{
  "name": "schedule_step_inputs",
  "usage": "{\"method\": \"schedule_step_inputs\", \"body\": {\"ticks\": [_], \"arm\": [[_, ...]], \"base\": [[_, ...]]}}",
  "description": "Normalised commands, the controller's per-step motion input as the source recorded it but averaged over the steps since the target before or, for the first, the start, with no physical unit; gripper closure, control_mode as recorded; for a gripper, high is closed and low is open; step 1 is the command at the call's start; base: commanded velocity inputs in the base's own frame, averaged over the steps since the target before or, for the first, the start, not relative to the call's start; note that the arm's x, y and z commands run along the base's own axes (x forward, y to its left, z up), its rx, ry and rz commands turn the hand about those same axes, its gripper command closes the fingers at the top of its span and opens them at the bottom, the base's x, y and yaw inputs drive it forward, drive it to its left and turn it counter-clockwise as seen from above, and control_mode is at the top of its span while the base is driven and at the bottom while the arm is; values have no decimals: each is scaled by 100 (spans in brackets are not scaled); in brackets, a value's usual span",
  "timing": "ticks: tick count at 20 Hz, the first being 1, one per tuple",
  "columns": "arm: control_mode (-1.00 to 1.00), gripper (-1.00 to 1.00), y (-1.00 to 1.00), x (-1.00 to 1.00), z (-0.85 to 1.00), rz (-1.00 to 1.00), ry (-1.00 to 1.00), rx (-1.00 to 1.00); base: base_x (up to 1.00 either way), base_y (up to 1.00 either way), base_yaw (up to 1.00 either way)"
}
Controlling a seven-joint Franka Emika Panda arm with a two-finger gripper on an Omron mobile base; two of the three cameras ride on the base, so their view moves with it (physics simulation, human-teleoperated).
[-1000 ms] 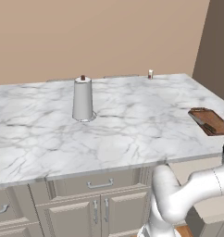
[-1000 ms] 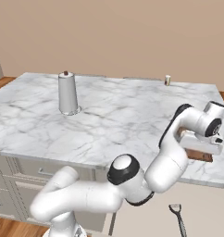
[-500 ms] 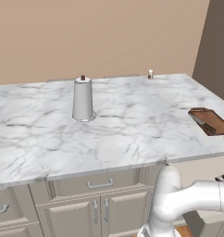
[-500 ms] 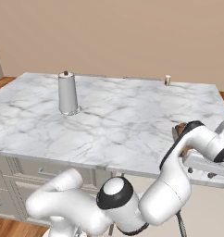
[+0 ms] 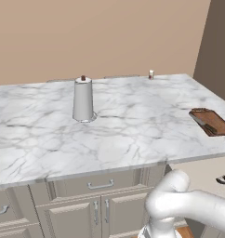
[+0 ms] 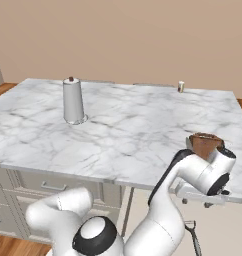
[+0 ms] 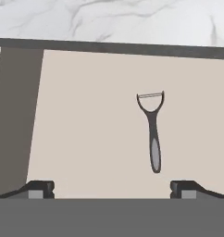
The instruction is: Open the drawer on the right and place the cutting tools on the cutting board.
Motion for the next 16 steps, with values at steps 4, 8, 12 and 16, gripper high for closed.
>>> {"method": "schedule_step_inputs", "body": {"ticks": [4,8,12,16], "arm": [[-100,-100,19,0,-18,0,0,0],[-100,-100,-5,0,-44,0,12,-1],[-100,-100,-6,30,-27,0,31,-14],[-100,-100,-3,51,-13,0,29,-8]], "base": [[0,0,0],[0,0,0],[0,0,0],[0,0,0]]}}
